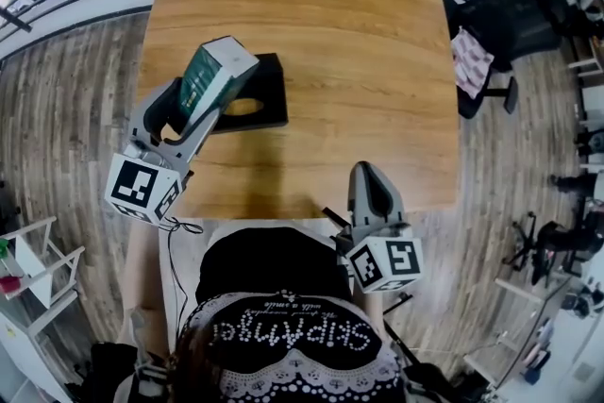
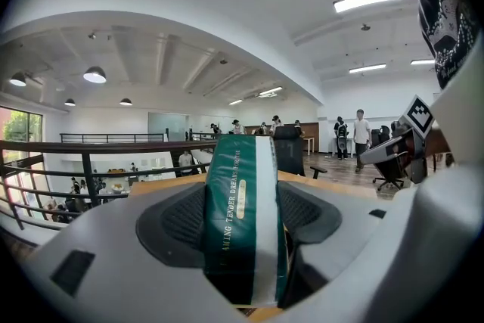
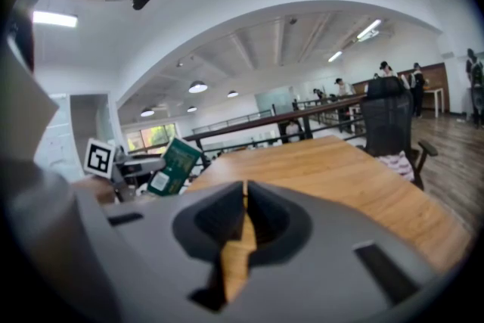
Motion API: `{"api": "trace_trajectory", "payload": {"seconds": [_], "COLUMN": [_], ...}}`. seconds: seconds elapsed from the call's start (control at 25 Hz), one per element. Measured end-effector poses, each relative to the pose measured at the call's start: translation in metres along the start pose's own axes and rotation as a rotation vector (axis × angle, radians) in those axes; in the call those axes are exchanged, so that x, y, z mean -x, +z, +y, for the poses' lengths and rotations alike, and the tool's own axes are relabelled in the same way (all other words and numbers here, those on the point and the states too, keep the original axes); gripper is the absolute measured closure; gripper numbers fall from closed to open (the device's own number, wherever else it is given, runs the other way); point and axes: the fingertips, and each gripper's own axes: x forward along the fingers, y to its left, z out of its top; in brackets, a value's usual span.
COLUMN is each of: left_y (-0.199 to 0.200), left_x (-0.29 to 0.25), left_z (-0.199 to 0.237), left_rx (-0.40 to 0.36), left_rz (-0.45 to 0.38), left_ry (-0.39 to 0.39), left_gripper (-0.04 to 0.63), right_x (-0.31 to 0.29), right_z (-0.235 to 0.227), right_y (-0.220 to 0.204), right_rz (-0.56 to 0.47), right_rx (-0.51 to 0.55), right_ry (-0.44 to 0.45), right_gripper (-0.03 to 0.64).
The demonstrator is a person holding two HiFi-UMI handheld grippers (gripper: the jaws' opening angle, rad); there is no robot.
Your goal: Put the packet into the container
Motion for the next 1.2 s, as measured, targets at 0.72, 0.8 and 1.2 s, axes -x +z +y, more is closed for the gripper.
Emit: {"api": "trace_trajectory", "payload": {"seconds": [0.72,0.8,1.2], "left_y": [-0.039,-0.043,-0.064], "left_x": [-0.036,-0.038,-0.047], "left_z": [-0.004,-0.005,-0.014], "left_rx": [0.002,-0.001,-0.036], "left_rz": [0.084,0.093,0.145], "left_ry": [-0.100,-0.112,-0.183], "left_gripper": [0.268,0.268,0.268], "right_x": [-0.004,-0.006,-0.014], "right_z": [-0.008,-0.008,-0.011], "right_y": [-0.003,-0.004,-0.006], "right_rz": [0.015,0.016,0.033], "right_rx": [-0.021,-0.024,-0.037], "right_ry": [-0.046,-0.051,-0.066], "right_gripper": [0.578,0.578,0.578]}}
